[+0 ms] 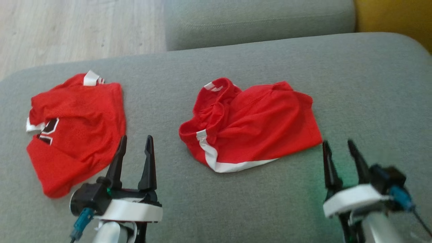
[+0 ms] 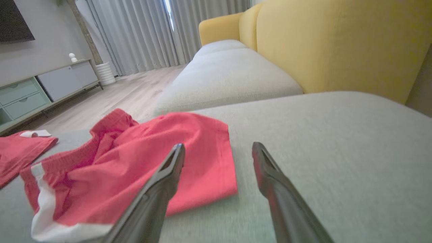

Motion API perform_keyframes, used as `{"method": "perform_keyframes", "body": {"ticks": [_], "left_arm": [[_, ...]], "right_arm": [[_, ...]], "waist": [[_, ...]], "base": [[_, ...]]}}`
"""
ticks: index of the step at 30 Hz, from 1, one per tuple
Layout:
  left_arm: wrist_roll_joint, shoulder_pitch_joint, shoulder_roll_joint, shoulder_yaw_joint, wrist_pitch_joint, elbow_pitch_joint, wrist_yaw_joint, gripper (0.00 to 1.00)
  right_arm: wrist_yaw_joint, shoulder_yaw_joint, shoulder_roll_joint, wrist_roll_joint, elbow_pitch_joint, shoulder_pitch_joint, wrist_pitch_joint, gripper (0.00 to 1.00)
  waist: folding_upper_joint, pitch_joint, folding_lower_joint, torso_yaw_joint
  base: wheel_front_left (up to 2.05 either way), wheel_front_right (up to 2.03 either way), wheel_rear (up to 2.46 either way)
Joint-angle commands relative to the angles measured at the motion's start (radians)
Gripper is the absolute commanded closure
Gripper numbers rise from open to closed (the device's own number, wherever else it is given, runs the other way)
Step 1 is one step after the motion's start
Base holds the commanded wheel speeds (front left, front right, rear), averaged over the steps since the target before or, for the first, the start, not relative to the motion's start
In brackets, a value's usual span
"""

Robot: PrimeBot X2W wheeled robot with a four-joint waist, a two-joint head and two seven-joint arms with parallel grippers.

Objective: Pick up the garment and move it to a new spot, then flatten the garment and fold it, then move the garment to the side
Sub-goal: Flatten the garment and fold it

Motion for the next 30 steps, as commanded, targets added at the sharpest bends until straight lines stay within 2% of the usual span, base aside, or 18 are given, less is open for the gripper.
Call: {"method": "perform_keyframes", "body": {"ticks": [1, 11, 15, 19, 22, 30], "left_arm": [[-0.004, -0.025, 0.001, 0.035, -0.010, -0.033, -0.002, 0.00], [0.011, -0.028, 0.001, 0.042, -0.010, -0.023, -0.013, 0.00], [0.047, -0.062, 0.011, 0.016, -0.010, 0.009, -0.023, 0.00], [0.075, -0.145, 0.055, -0.088, 0.011, 0.078, -0.031, 0.00], [0.101, -0.243, 0.119, -0.235, 0.087, 0.119, -0.033, 0.00], [0.021, -0.492, 0.275, -0.529, 0.299, 0.197, -0.034, 0.00]], "right_arm": [[-0.001, 0.029, 0.004, 0.008, -0.037, -0.019, -0.013, 0.00], [-0.001, 0.024, 0.004, 0.042, -0.078, -0.013, -0.013, 0.00], [-0.001, 0.033, 0.004, 0.039, -0.086, -0.024, -0.013, 0.00], [-0.001, 0.033, 0.004, 0.047, -0.091, -0.025, -0.013, 0.00], [-0.001, 0.036, 0.004, 0.050, -0.089, -0.028, -0.013, 0.00], [-0.001, 0.042, 0.004, 0.071, -0.093, -0.060, -0.014, 0.00]], "waist": [[0.0000, -0.008, 0.0001, -0.011], [0.0000, 0.008, 0.0001, -0.042], [0.0000, 0.027, 0.0001, -0.052], [0.0000, 0.049, 0.0001, -0.057], [0.0000, 0.072, 0.0001, -0.059], [0.0000, 0.131, 0.0001, -0.078]], "base": [[0.00, 0.00, 0.00], [0.00, 0.00, 0.00], [0.00, 0.00, 0.00], [0.00, 0.00, 0.00], [0.00, 0.00, 0.00], [0.00, 0.00, 0.00]]}}
